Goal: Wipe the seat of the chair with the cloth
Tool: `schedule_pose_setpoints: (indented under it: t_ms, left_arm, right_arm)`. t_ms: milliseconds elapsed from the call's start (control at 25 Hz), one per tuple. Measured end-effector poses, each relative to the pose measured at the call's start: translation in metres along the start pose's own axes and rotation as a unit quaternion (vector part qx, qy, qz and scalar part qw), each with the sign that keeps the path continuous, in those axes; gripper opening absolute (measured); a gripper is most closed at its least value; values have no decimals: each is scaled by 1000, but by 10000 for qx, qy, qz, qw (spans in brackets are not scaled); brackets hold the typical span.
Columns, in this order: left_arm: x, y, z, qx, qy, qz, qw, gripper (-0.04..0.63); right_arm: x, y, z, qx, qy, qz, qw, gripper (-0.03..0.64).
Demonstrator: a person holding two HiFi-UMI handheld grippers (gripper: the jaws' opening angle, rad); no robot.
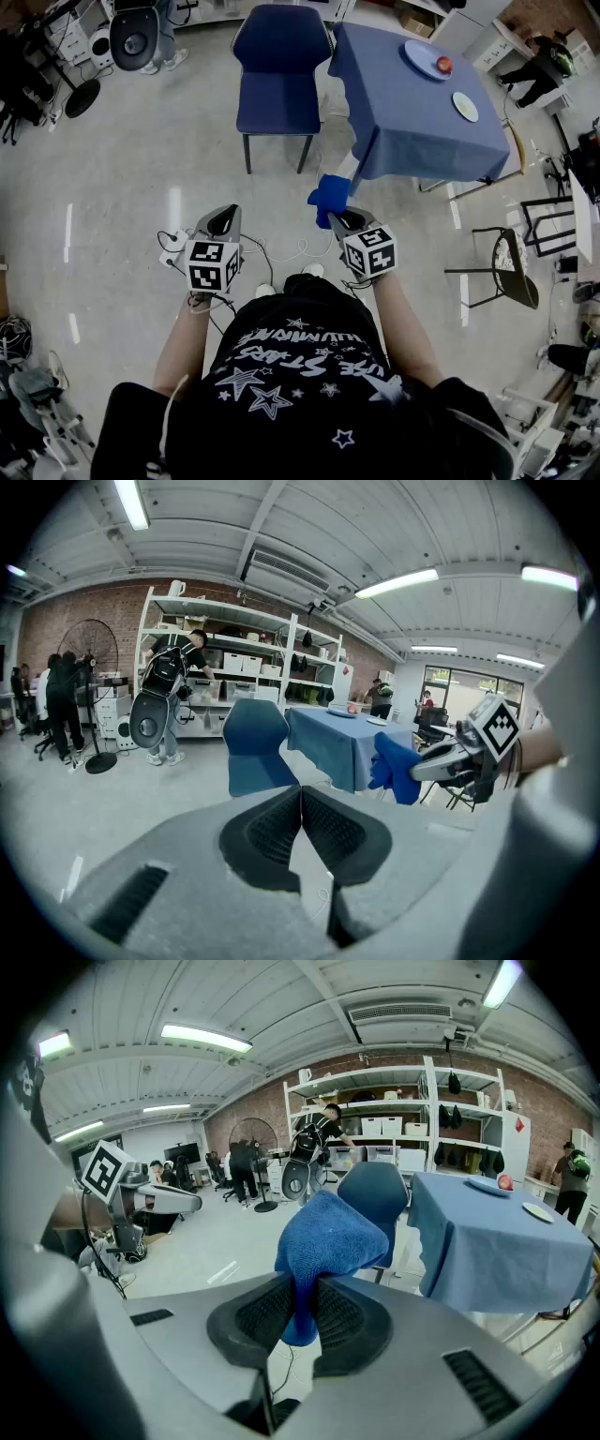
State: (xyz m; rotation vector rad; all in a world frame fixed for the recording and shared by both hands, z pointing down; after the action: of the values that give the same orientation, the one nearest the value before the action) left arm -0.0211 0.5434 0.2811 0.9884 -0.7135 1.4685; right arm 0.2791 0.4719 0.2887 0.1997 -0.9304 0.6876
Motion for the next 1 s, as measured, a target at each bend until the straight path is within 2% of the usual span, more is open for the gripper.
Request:
schedule_pose_setpoints:
  t_ms: [240, 440, 680, 800, 1000]
  left_arm:
    - [5, 8, -10, -3, 55, -59, 10000, 20]
    - [21, 15, -21, -17, 177, -164, 9997, 20]
    - [9, 36, -15, -217, 30, -276, 9994, 20]
    - [2, 38, -11, -284, -57, -318, 9991, 20]
    - [5, 45, 2, -426, 137, -394, 9982, 20]
  right_arm:
    - [-7, 13, 4, -107, 48, -130, 9998, 52]
    - [4, 29, 15, -231, 257, -181, 9992, 52]
    - [-8, 31, 25, -69, 181, -656, 9977, 54]
    - [-12, 18, 31, -8, 83, -413, 9991, 54]
    - [-14, -12, 54, 27, 58, 34, 10000, 54]
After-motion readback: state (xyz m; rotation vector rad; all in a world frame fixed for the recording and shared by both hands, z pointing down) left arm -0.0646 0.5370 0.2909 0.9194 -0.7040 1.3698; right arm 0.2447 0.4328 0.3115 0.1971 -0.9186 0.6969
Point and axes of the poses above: the fingertips, and each gripper's own axes: z forward along the fingers, y to its left, x out of its underside, the point moved 10 cm from there along -z, backward along the fingers, and after that the axes turned 7 degrees about -x, right-handed, at the moved point
